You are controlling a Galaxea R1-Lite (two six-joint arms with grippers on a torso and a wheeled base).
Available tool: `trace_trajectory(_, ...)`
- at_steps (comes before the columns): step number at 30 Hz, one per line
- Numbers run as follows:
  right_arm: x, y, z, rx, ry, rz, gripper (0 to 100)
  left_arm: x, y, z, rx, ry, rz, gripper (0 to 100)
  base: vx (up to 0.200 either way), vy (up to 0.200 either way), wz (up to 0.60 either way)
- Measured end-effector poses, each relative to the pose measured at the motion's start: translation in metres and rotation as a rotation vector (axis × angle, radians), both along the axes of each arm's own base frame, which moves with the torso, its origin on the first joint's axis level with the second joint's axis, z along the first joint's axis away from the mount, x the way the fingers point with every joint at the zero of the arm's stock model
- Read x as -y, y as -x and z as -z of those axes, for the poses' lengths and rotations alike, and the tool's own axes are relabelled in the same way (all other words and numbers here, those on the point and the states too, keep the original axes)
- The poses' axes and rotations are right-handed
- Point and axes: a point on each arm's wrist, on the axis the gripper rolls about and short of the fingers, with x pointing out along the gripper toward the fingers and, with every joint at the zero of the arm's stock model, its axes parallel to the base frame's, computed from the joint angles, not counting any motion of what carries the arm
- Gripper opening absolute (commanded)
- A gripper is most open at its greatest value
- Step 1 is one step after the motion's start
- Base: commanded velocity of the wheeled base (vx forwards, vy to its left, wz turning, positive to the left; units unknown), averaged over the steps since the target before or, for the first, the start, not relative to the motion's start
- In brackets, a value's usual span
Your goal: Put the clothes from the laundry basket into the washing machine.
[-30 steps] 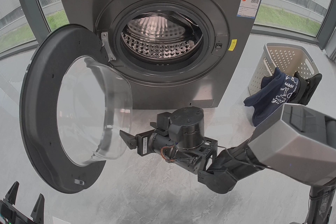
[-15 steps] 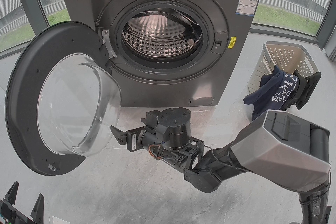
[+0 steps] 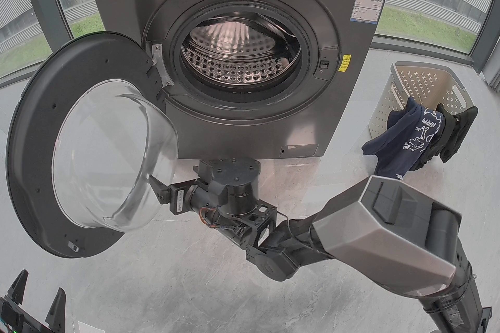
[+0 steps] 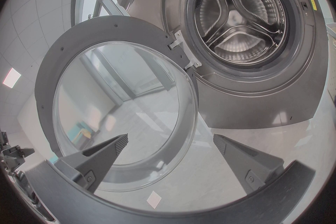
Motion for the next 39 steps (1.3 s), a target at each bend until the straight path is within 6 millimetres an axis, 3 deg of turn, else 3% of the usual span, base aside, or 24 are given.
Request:
trace_trajectory(4,-0.010,-0.001,0.000,0.015,-0.025,0.004,100,0.000,0.000,0.000,0.000,0.000,0.001,100,0.000,0.000,0.00)
trace_trajectory(8,-0.003,-0.009,-0.007,0.030,-0.046,0.031,100,0.000,0.000,0.000,0.000,0.000,0.000,100,0.000,0.000,0.00)
trace_trajectory(15,0.036,-0.013,-0.018,0.007,0.001,0.097,100,0.000,0.000,0.000,0.000,0.000,0.000,100,0.000,0.000,0.00)
trace_trajectory(21,0.093,-0.001,-0.037,-0.012,0.082,0.164,100,0.000,0.000,0.000,0.000,0.000,0.001,100,0.000,0.000,0.00)
trace_trajectory(27,0.163,0.027,-0.056,-0.020,0.148,0.237,100,0.000,0.000,0.000,0.000,0.000,0.000,100,0.000,0.000,0.00)
trace_trajectory(32,0.224,0.062,-0.068,-0.006,0.196,0.296,100,0.000,0.000,0.000,0.000,0.000,0.000,100,0.000,0.000,0.00)
trace_trajectory(39,0.305,0.127,-0.076,0.028,0.216,0.406,100,0.000,0.000,0.000,0.000,-0.001,0.000,100,0.000,0.000,0.00)
